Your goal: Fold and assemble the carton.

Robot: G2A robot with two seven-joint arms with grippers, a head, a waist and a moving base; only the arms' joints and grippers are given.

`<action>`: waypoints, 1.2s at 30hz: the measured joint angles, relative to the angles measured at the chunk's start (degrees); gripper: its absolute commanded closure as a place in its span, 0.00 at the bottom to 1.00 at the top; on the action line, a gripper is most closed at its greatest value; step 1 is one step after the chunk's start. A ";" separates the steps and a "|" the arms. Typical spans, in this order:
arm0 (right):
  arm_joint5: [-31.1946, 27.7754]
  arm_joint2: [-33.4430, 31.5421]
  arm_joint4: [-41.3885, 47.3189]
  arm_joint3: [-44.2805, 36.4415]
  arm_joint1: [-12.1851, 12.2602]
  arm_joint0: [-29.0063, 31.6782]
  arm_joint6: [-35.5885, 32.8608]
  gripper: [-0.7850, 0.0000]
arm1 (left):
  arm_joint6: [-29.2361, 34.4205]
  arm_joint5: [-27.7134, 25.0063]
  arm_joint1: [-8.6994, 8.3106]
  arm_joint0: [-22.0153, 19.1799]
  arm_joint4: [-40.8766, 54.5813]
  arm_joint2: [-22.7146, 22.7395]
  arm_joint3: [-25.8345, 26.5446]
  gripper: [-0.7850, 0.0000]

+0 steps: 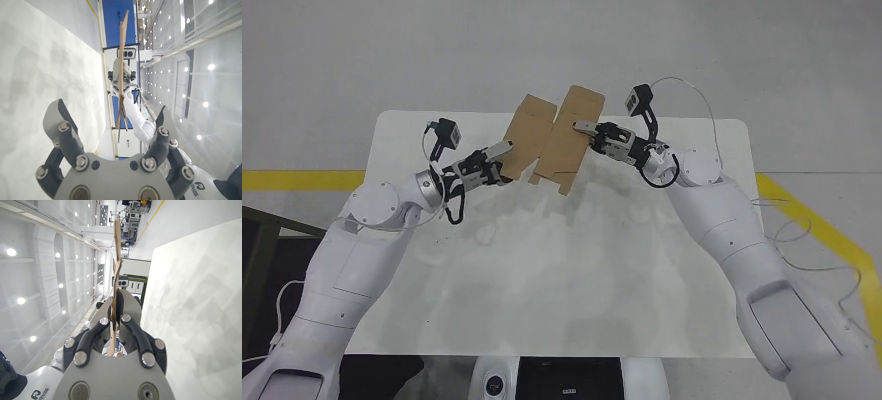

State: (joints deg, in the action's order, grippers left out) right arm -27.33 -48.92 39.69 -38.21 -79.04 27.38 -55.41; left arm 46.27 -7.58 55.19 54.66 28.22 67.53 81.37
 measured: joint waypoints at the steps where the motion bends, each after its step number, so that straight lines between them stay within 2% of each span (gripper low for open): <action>1: 0.07 -0.20 -0.32 -0.35 0.06 0.20 0.31 1.00 | -0.73 0.50 0.08 0.08 0.18 0.00 0.12 0.00; 9: 1.04 -1.47 -2.27 -3.45 0.19 2.03 2.58 1.00 | -3.00 3.06 0.54 0.53 0.99 0.19 1.29 0.00; 10: 1.09 -1.53 -2.51 -3.86 0.14 2.22 2.77 1.00 | -3.19 3.25 0.62 0.58 1.00 0.11 1.44 0.04; 13: 1.28 -1.57 -3.01 -4.24 -0.04 2.57 3.11 1.00 | -3.61 3.29 0.78 0.74 0.75 0.02 1.72 0.46; 14: 1.38 -1.60 -3.18 -4.24 -0.12 2.65 3.24 1.00 | -3.71 3.34 0.83 0.81 0.74 0.05 1.79 0.52; 17: 1.64 -1.66 -3.62 -4.06 -0.36 2.69 3.62 1.00 | -3.88 3.53 0.92 0.95 0.83 0.41 2.06 0.57; 22: 1.79 -1.78 -4.29 -3.70 -0.77 2.66 4.03 1.00 | -3.82 4.24 1.07 1.09 1.14 0.91 2.64 0.72; 25: 1.96 -1.91 -4.60 -3.55 -0.96 2.64 4.14 1.00 | -3.64 4.54 1.15 1.21 1.07 1.12 2.86 1.00; 30: 2.01 -2.26 -5.10 -3.35 -1.21 2.68 4.21 1.00 | -3.47 4.96 1.29 1.32 0.73 1.28 2.99 1.00; 31: 2.06 -2.37 -5.15 -3.31 -1.26 2.71 4.16 0.86 | -3.42 5.09 1.33 1.34 0.61 1.30 2.95 1.00; 32: 2.09 -2.47 -5.21 -3.29 -1.29 2.73 4.15 0.61 | -3.38 5.19 1.35 1.35 0.51 1.31 2.88 1.00; 33: 2.09 -2.57 -5.28 -3.26 -1.32 2.77 4.14 0.11 | -3.30 5.29 1.38 1.35 0.40 1.33 2.78 1.00; 34: 2.06 -2.73 -5.35 -3.26 -1.34 2.83 4.09 0.00 | -3.14 5.43 1.41 1.33 0.29 1.35 2.63 1.00; 36: 1.78 -3.05 -5.24 -3.35 -1.35 2.99 3.82 0.00 | -2.84 5.65 1.45 1.27 0.17 1.39 2.38 1.00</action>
State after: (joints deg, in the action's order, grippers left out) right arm -25.54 -51.97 34.45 -41.57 -80.40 30.37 -51.59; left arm 43.43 -1.93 56.63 55.93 28.39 68.93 83.75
